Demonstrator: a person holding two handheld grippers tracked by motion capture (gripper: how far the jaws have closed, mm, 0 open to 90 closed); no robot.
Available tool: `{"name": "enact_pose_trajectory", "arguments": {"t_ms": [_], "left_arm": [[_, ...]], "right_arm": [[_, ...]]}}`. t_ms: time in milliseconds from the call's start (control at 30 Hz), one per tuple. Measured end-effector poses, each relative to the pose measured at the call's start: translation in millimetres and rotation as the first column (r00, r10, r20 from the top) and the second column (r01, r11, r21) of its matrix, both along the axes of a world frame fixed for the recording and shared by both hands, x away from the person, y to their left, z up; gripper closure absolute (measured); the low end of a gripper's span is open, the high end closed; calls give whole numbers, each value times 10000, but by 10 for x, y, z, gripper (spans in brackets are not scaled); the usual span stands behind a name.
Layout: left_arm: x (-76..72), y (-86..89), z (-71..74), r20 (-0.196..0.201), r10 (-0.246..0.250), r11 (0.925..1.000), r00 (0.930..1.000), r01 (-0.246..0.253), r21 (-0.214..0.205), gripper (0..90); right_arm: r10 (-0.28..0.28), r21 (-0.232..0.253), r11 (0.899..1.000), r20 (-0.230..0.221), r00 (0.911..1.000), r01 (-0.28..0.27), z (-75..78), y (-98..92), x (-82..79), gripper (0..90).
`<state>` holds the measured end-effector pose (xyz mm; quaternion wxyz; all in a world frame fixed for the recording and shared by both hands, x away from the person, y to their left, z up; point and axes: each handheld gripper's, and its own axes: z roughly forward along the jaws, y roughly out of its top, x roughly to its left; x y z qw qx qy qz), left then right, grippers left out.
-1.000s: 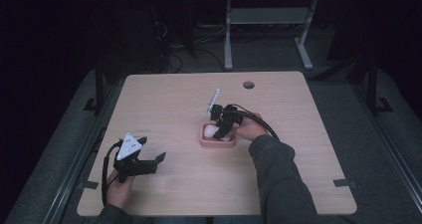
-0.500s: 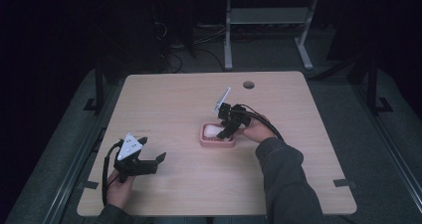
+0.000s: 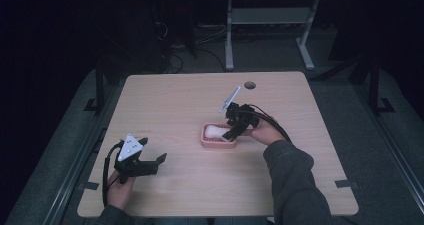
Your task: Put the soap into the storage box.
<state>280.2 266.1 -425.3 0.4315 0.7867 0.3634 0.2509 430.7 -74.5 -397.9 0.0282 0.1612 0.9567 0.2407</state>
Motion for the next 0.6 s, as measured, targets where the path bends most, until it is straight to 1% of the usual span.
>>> {"name": "enact_pose_trajectory", "arguments": {"t_ms": [200, 333, 400, 600], "left_arm": [[-4, 0, 3, 3, -7, 10000, 10000, 7, 26, 146], [-7, -1, 5, 18, -14, 10000, 10000, 14, 29, 146], [-8, -2, 4, 11, -20, 10000, 10000, 20, 54, 146], [-4, -2, -1, -14, -21, 10000, 10000, 21, 54, 146]], "right_arm": [[-51, 136, 9999, 145, 9999, 49, 63, -44, -38, 375], [-99, 128, 9999, 168, 9998, 97, 81, -67, -66, 361], [-117, 199, 9997, 202, 9997, 113, 81, -83, -74, 359], [-273, 297, 9992, 133, 9995, 269, 85, -156, -90, 350]]}}
